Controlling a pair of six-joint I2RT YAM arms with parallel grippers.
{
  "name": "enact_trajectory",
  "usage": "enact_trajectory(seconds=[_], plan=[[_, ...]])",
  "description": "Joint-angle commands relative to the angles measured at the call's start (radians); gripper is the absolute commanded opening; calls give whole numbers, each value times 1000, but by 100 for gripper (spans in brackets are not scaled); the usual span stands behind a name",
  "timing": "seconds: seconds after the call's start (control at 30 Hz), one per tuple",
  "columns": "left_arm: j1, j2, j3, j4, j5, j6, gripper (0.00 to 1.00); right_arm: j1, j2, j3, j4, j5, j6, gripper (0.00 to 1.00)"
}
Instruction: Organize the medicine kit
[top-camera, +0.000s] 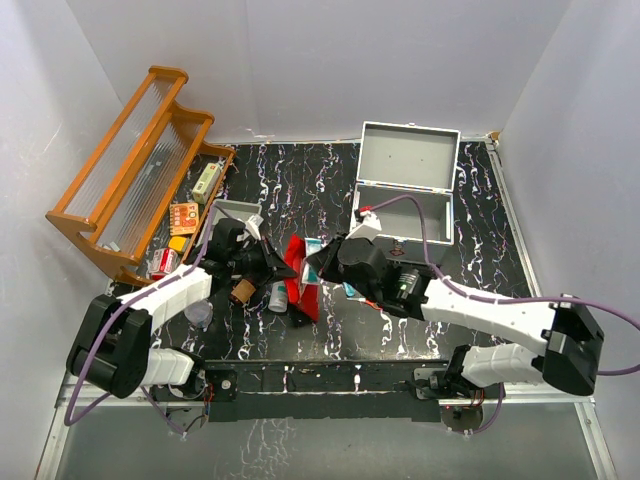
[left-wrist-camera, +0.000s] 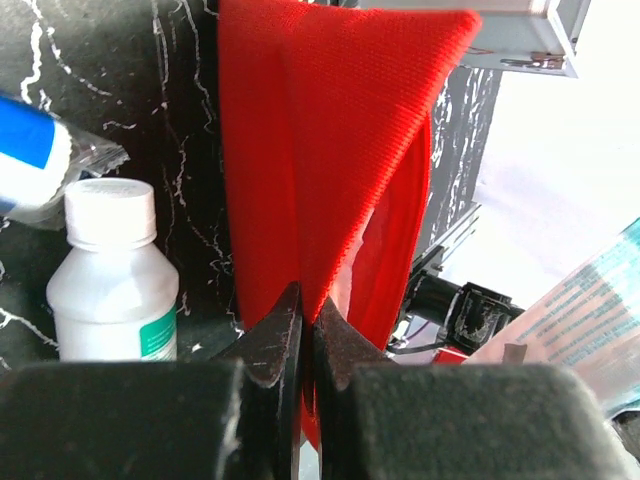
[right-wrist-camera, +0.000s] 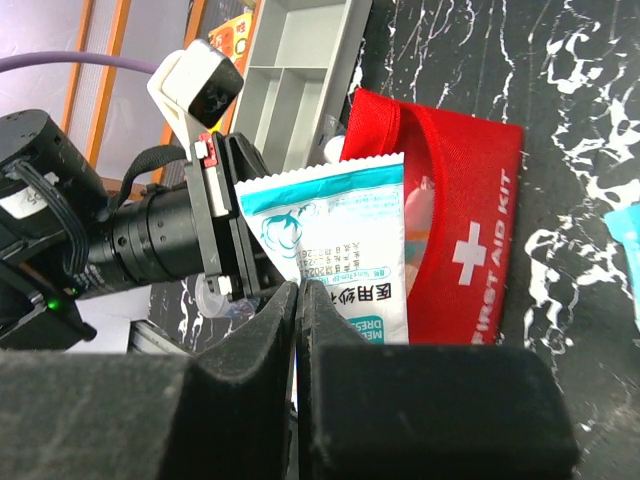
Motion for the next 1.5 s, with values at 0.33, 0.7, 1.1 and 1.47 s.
enact_trajectory(seconds=[0.33, 0.7, 1.1, 1.47], plan=[[-2, -42, 85, -177, -19, 118, 0, -50, 166, 43, 283, -102, 2, 0], [-3, -40, 106, -188, -20, 120, 0, -75, 227, 44, 326, -157, -24, 0], [-3, -38, 117, -199, -27, 121, 0, -123, 245, -15, 362, -307, -61, 0], [-3, -34, 128, -210, -35, 124, 0, -123, 213, -73, 327, -343, 30, 0]])
